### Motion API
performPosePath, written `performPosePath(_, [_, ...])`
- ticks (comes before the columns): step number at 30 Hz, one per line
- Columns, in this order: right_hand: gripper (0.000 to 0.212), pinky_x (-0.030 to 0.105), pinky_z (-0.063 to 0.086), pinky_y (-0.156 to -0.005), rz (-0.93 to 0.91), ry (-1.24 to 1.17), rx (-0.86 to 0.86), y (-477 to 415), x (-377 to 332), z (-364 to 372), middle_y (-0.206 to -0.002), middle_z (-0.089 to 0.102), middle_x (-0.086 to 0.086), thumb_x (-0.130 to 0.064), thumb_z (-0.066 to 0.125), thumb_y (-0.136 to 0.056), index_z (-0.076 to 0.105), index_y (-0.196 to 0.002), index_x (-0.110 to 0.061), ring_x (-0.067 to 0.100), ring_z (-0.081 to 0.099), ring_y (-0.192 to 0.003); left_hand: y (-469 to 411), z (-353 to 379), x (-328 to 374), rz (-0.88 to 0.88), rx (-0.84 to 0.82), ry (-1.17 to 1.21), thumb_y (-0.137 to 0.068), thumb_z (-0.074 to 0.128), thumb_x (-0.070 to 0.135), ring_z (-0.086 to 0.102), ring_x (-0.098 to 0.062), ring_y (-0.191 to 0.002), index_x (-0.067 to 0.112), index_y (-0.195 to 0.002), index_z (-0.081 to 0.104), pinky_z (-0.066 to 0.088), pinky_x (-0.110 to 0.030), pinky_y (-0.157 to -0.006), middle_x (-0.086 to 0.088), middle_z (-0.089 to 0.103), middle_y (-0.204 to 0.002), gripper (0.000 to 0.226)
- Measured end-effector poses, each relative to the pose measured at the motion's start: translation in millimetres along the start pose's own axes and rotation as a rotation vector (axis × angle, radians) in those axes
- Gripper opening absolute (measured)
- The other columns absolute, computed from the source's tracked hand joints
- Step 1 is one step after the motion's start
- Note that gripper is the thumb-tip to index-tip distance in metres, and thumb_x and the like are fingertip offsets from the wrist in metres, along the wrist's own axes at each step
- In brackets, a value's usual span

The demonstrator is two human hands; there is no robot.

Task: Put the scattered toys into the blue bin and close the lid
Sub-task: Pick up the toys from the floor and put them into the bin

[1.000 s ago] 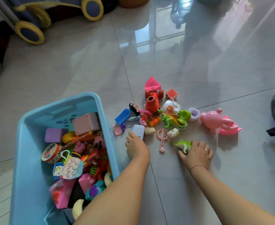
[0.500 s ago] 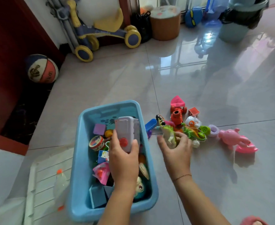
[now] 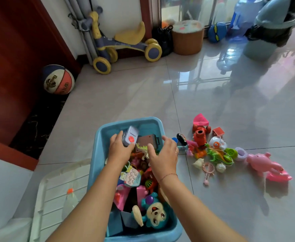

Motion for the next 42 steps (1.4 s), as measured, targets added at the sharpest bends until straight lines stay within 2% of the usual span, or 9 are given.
performPosePath(9, [0.036, 0.025, 0.037, -0.097, -0.028, -0.103, 0.239, 3.3, 82.7, -82.3, -0.114, 0.046, -0.003, -0.017, 0.057, -0.085, 0.05, -0.119, -0.013, 0.015, 0.046, -0.108, -15.5, 38.6, -1.5, 0.149, -0.039, -0.288, -0.097, 0.042, 0.034, 0.014, -0.026, -0.144, 0.027, -0.151, 0.006, 0.022, -0.048, -0.114, 0.0, 0.007, -0.16, 0.065])
performPosePath(14, [0.042, 0.039, 0.044, -0.097, 0.105, -0.071, 0.287, -24.2, 141.9, -105.4, -0.117, 0.045, 0.004, -0.026, 0.05, -0.082, 0.051, -0.12, -0.009, 0.024, 0.049, -0.108, -55.1, 40.7, 3.2, 0.16, -0.03, -0.439, -0.099, 0.036, 0.035, 0.036, -0.03, -0.133, 0.027, -0.14, 0.04, 0.031, -0.045, -0.107, -0.002, 0.035, -0.15, 0.043])
performPosePath(18, [0.039, 0.031, 0.038, -0.092, 0.194, -0.04, 0.291, -46.9, 175.3, -111.9, -0.124, 0.046, 0.014, -0.018, 0.054, -0.084, 0.05, -0.121, -0.006, 0.029, 0.049, -0.11, -81.5, 41.4, -23.0, 0.025, -0.095, -0.399, -0.1, 0.032, 0.029, 0.048, -0.039, -0.118, 0.014, -0.126, 0.051, 0.041, -0.046, -0.097, -0.02, 0.053, -0.13, 0.036])
performPosePath(23, [0.036, 0.037, 0.038, -0.098, 0.294, 0.069, 0.266, -62.9, 216.5, -114.5, -0.126, 0.046, 0.018, -0.012, 0.057, -0.084, 0.051, -0.119, -0.006, 0.035, 0.048, -0.113, -57.4, 16.1, -0.1, 0.147, 0.339, -0.273, -0.097, 0.041, 0.017, 0.045, -0.042, -0.115, 0.0, -0.121, 0.055, 0.035, -0.048, -0.1, -0.026, 0.051, -0.124, 0.032])
performPosePath(27, [0.044, 0.041, 0.037, -0.102, 0.345, 0.163, 0.204, -64.1, 248.0, -117.4, -0.127, 0.046, 0.017, -0.021, 0.064, -0.082, 0.05, -0.122, -0.01, 0.037, 0.045, -0.118, 11.9, 11.7, 72.5, 0.295, 0.538, 0.078, -0.094, 0.046, 0.014, 0.048, -0.031, -0.116, 0.002, -0.118, 0.055, 0.032, -0.032, -0.102, -0.02, 0.053, -0.122, 0.029])
performPosePath(29, [0.049, 0.04, 0.037, -0.101, 0.348, 0.196, 0.168, -62.9, 260.1, -115.8, -0.127, 0.046, 0.017, -0.026, 0.068, -0.08, 0.05, -0.123, -0.013, 0.037, 0.045, -0.118, 50.5, 41.1, 125.2, 0.419, 0.446, 0.111, -0.089, 0.048, 0.01, 0.05, -0.025, -0.109, 0.006, -0.111, 0.059, 0.032, -0.023, -0.096, -0.013, 0.055, -0.115, 0.025])
performPosePath(32, [0.059, 0.039, 0.038, -0.099, 0.331, 0.277, 0.103, -63.6, 275.4, -112.4, -0.126, 0.046, 0.014, -0.028, 0.072, -0.075, 0.048, -0.128, -0.017, 0.036, 0.045, -0.117, 84.7, 141.2, 180.1, 0.481, 0.032, -0.062, -0.088, 0.05, 0.012, 0.047, -0.02, -0.11, 0.017, -0.115, 0.057, 0.034, -0.026, -0.093, -0.003, 0.053, -0.118, 0.028])
performPosePath(36, [0.068, 0.042, 0.041, -0.095, 0.259, 0.493, -0.009, -73.2, 286.0, -105.9, -0.127, 0.041, 0.011, -0.038, 0.07, -0.075, 0.042, -0.136, -0.027, 0.034, 0.043, -0.117, 83.6, 277.8, 146.4, 0.251, -0.443, -0.413, -0.089, 0.054, 0.016, 0.034, -0.027, -0.132, 0.021, -0.132, 0.043, 0.031, -0.039, -0.106, -0.006, 0.039, -0.141, 0.045])
performPosePath(42, [0.061, 0.04, 0.05, -0.079, 0.069, 0.673, -0.082, -80.9, 289.5, -90.0, -0.116, 0.047, 0.012, -0.056, 0.068, -0.064, 0.056, -0.116, -0.025, 0.036, 0.052, -0.099, 63.5, 334.7, 96.7, 0.211, -0.499, -0.543, -0.082, 0.066, 0.016, 0.03, -0.03, -0.136, 0.025, -0.148, 0.018, 0.029, -0.039, -0.11, -0.008, 0.019, -0.152, 0.082])
Point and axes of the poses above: each hand's wrist, its own y-axis away from the middle knuckle, its own z-axis out of the palm, x = y × z, the point moved 9 cm from there along -y, towards the middle knuckle
